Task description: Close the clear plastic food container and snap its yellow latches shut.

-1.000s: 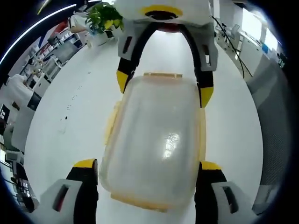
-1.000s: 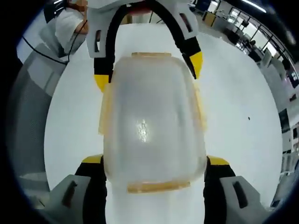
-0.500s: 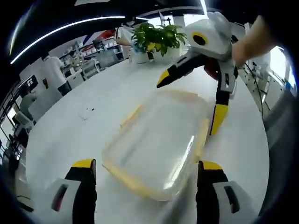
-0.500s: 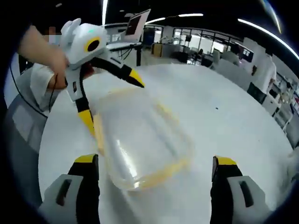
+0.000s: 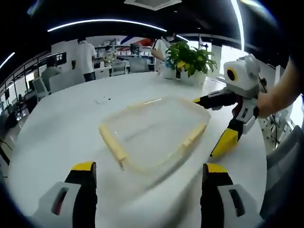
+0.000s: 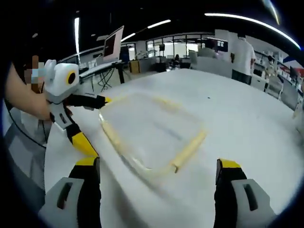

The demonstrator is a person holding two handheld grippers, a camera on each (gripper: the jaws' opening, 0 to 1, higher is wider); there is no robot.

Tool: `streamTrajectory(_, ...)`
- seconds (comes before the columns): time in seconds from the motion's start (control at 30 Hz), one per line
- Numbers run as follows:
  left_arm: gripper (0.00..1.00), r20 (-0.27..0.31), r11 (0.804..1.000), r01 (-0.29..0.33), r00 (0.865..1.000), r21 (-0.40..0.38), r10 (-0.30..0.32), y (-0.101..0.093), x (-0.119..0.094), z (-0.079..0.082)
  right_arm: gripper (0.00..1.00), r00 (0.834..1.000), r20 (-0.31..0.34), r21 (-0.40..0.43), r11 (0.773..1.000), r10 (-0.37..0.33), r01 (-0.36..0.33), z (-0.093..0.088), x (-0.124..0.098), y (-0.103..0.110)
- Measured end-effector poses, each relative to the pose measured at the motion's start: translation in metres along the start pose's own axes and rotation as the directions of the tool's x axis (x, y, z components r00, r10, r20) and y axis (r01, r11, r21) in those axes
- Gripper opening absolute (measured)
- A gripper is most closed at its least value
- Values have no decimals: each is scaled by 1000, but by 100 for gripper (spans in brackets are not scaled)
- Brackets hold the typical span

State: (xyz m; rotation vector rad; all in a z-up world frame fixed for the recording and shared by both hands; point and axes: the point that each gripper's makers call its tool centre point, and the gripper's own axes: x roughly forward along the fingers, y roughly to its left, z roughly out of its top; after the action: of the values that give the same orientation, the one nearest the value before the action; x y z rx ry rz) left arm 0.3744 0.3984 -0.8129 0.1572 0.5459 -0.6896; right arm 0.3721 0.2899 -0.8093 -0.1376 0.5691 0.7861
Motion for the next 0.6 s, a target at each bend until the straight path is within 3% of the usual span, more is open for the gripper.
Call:
streamTrajectory(0.33, 85, 12, 999, -17, 1000, -35, 17, 1, -6, 0, 99, 1000, 9, 22, 1000, -11, 11, 2, -5, 3)
streamTrajectory(0.6, 82, 31, 997, -30, 999, -72, 33, 2, -22, -1, 98, 1000, 19, 39, 999, -21, 20, 7, -19, -1)
